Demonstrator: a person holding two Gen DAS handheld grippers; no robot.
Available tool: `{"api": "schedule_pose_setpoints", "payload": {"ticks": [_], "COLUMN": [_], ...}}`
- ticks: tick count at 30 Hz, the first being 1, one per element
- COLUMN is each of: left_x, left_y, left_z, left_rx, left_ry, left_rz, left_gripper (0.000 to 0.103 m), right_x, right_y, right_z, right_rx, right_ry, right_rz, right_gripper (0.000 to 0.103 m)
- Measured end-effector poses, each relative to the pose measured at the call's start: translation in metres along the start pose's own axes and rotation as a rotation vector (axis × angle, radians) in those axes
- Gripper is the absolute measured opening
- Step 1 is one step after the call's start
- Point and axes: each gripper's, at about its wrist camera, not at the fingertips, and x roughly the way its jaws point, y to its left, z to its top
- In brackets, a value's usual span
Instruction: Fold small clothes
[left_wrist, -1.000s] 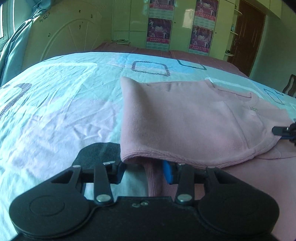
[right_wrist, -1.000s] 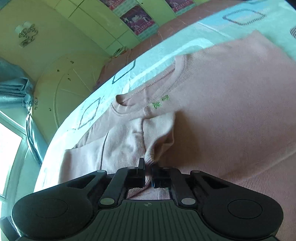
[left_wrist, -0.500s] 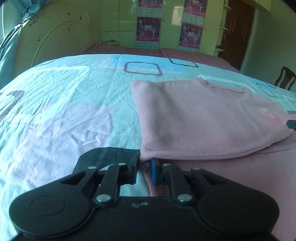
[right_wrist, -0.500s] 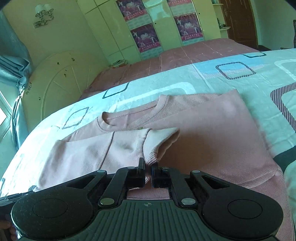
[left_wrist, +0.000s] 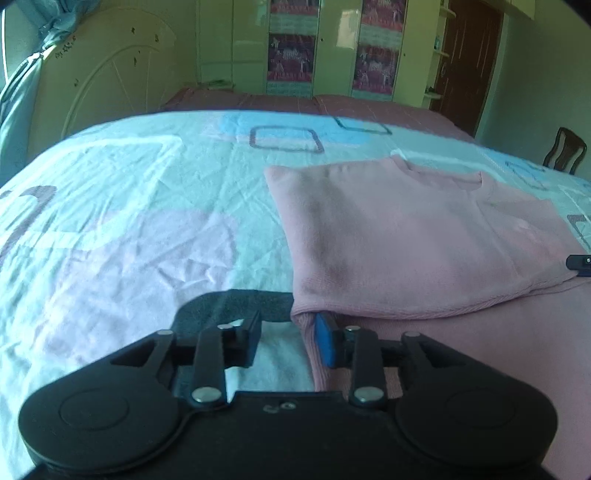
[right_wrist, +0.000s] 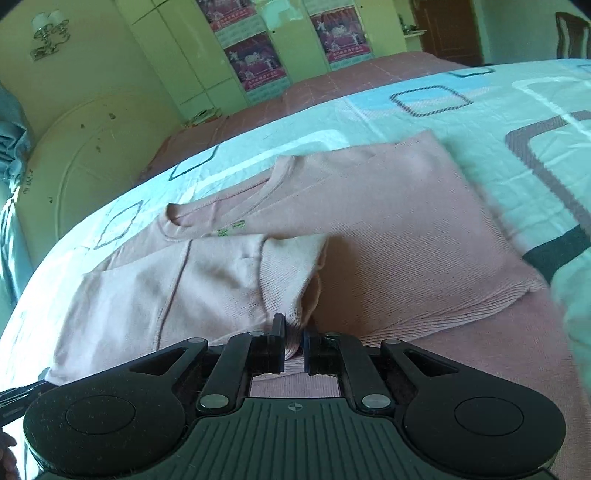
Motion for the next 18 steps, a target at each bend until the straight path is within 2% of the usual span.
{"api": "schedule_pose_setpoints", "payload": {"ticks": [1, 2, 4, 6, 8, 10, 12, 13, 15, 18], "left_x": [-0.011, -0.019, -0.022, -0.007, 0.015, 0.038, 0.038, 0.036, 0.035, 0.058], "left_y": [0.001, 0.0, -0.009, -0.024, -0.037, -0.04, -0.038, -0.035, -0.03, -0.03], "left_z": [0.0, 0.002, 0.008, 0.014, 0.012, 0.006, 0.007, 0.01, 0.019, 0.043], "left_rx": [0.0, 0.002, 0.016, 0.045, 0.066, 0.062, 0.079, 0.076, 0.068, 0.095], "left_ry": [-0.042, -0.082, -0.119, -0.084, -0.019, 0.074, 0.086, 0.093, 0.066, 0.058], "left_rz": [0.001, 0.004, -0.022, -0.074, -0.11, -0.135, -0.159, -0.173, -0.192, -0.173], "left_gripper": [0.049, 0.061, 0.064, 0.059, 0.055, 0.055, 0.058, 0.058, 0.059, 0.059], "right_x": [-0.013, -0.021, -0.028, -0.021, -0.005, 0.021, 0.021, 0.016, 0.005, 0.022], "right_y": [0.0, 0.002, 0.013, 0.027, 0.04, 0.04, 0.034, 0.034, 0.034, 0.04], "right_z": [0.001, 0.002, 0.005, 0.003, -0.002, -0.012, -0.01, -0.006, 0.004, 0.026], "right_rx": [-0.023, -0.05, -0.111, -0.165, -0.215, -0.252, -0.227, -0.224, -0.236, -0.202], "right_ry": [-0.058, -0.085, -0.096, -0.071, -0.004, 0.106, 0.124, 0.117, 0.041, 0.023], "right_rz": [-0.015, 0.004, 0.03, 0.082, 0.096, 0.029, 0.053, 0.057, 0.058, 0.075], "right_gripper": [0.059, 0.058, 0.058, 0.044, 0.025, 0.022, 0.022, 0.022, 0.022, 0.022]}}
